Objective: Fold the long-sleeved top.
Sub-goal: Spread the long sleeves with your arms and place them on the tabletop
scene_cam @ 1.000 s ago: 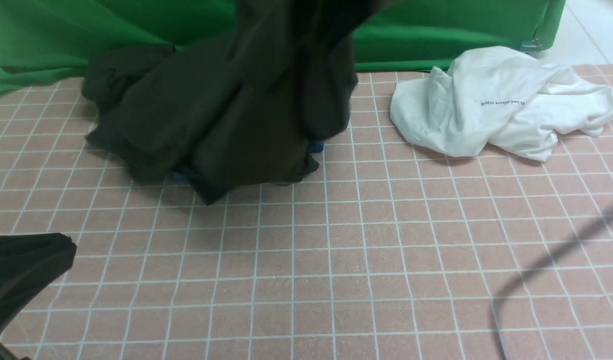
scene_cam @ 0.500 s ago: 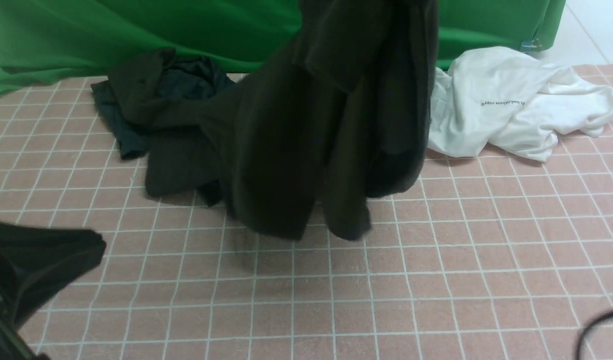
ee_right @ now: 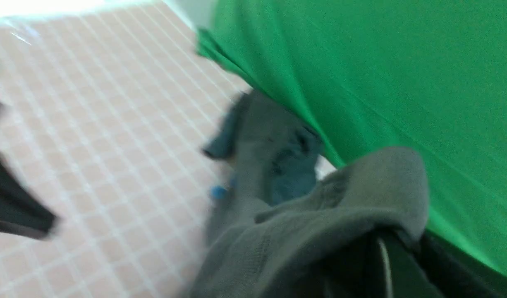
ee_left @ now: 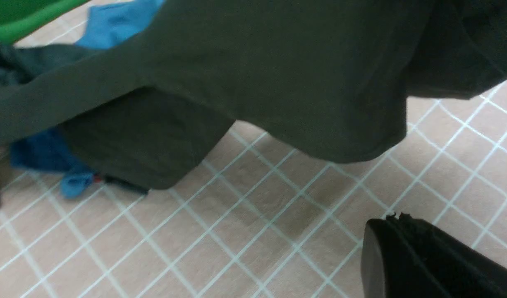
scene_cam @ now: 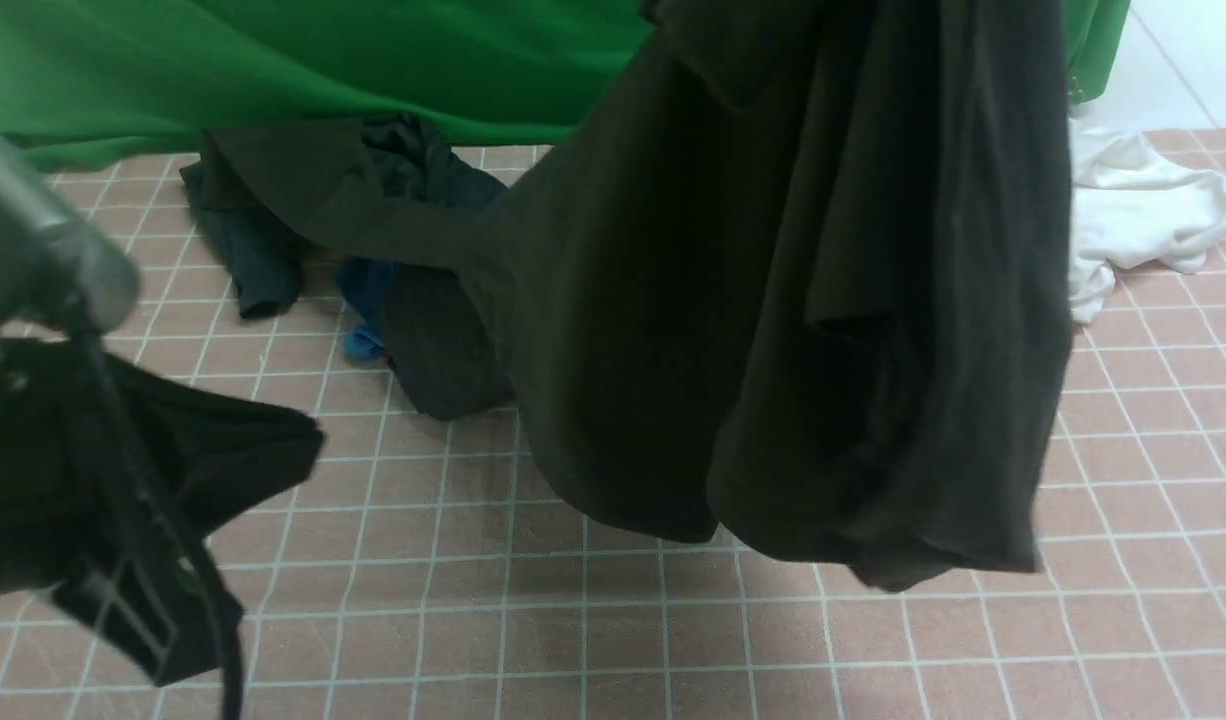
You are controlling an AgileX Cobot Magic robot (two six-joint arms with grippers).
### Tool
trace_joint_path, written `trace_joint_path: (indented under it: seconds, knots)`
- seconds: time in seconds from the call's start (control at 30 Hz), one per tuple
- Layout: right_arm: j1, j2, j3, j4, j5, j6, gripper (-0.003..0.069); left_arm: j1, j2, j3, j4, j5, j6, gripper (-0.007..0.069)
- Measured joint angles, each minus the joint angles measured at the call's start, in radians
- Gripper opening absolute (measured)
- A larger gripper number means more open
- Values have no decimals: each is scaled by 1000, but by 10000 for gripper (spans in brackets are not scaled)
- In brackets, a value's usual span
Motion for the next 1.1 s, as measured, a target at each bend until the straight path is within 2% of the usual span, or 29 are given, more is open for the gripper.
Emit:
trace_joint_path:
  seconds: [0.17,0.33,0.47,0.6,0.73,0.9,1.1]
  knots:
    - [85,44,-5,40,-34,-6,55,0,3,-24,11,31,16,21]
    - [163,174,-8,66,-191,-7,55,0,-57,-34,99,79,-36,21]
    - [174,239,-8,72,-246,-7,55,0,-115,-35,135,116,-48,21]
    - [143,284,-8,45,-251,-3,55,0,-170,-35,181,153,-74,21]
    - [70,308,-8,10,-247,17,55,0,-185,-35,204,156,-86,21]
    - [6,304,-8,-14,-232,23,55,0,-185,22,154,96,-88,21]
    - [-62,197,-8,-264,-89,127,55,0,-160,146,-9,15,-7,21]
